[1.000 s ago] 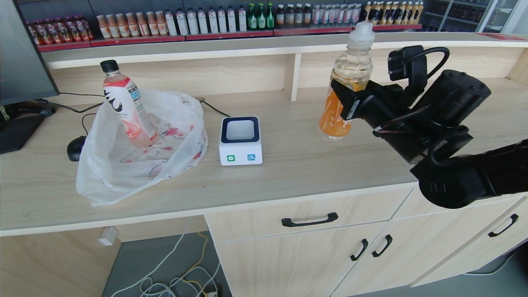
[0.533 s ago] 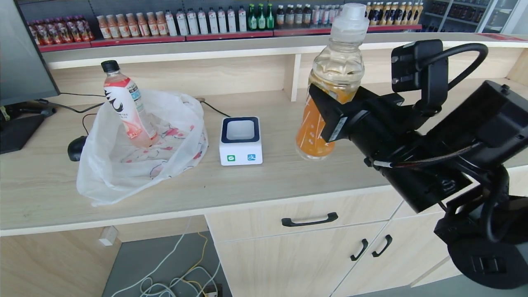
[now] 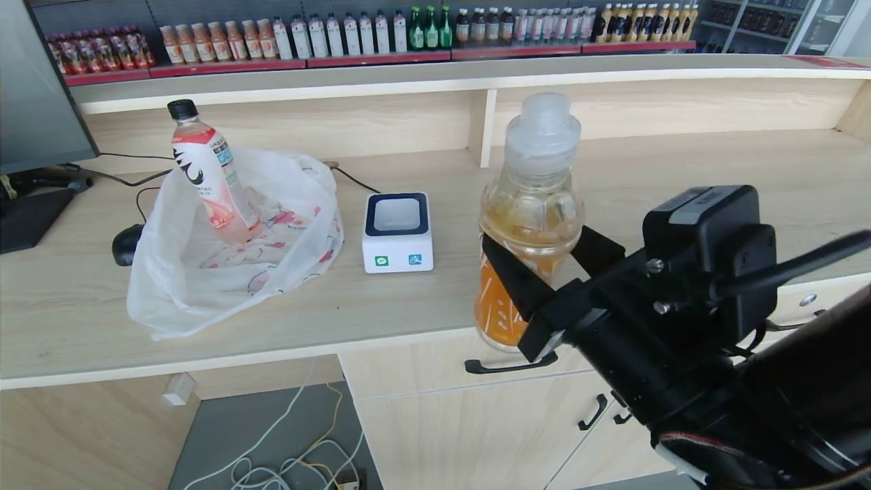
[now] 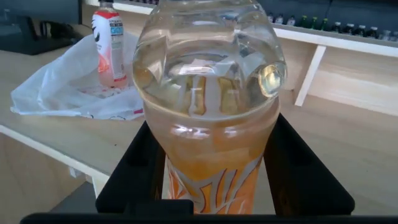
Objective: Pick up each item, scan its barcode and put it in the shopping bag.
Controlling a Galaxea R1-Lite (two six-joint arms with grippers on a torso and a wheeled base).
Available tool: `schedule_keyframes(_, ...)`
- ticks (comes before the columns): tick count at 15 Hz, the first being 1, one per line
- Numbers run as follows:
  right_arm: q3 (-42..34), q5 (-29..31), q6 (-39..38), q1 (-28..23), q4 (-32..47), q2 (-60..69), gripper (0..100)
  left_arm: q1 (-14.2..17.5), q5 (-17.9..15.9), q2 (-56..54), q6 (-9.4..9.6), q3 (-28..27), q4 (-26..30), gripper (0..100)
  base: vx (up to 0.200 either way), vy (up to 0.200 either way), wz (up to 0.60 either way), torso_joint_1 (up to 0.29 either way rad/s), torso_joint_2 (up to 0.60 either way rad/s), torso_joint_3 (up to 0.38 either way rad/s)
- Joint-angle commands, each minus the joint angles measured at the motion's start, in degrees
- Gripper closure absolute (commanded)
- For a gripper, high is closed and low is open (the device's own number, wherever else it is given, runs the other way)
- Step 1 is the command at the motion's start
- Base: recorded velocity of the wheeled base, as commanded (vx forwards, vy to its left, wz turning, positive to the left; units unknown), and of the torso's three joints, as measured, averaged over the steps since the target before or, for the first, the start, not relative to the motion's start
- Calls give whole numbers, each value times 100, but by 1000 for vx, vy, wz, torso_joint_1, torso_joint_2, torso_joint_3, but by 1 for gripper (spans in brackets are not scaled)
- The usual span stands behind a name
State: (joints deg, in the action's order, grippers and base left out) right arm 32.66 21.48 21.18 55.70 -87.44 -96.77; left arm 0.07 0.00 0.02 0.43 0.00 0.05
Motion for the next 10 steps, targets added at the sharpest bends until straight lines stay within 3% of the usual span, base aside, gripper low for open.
schedule_keyframes(1, -383, -3, 220, 328, -45, -35, 100, 1, 0, -2, 1, 0, -5, 0, 0, 0, 0, 0, 0, 0)
schedule_keyframes(4, -348, -3, 554, 407, -62, -44, 100, 1, 0, -2, 1, 0, -5, 0, 0, 0, 0, 0, 0, 0)
schedule_keyframes(7, -541, -3, 853, 1022, -150, -61, 100, 1, 0, -2, 1, 0, 4, 0, 0, 0, 0, 0, 0, 0)
schedule_keyframes(10, -559, -3, 1293, 1224, -150, -61, 100, 1, 0, -2, 1, 0, 4, 0, 0, 0, 0, 0, 0, 0)
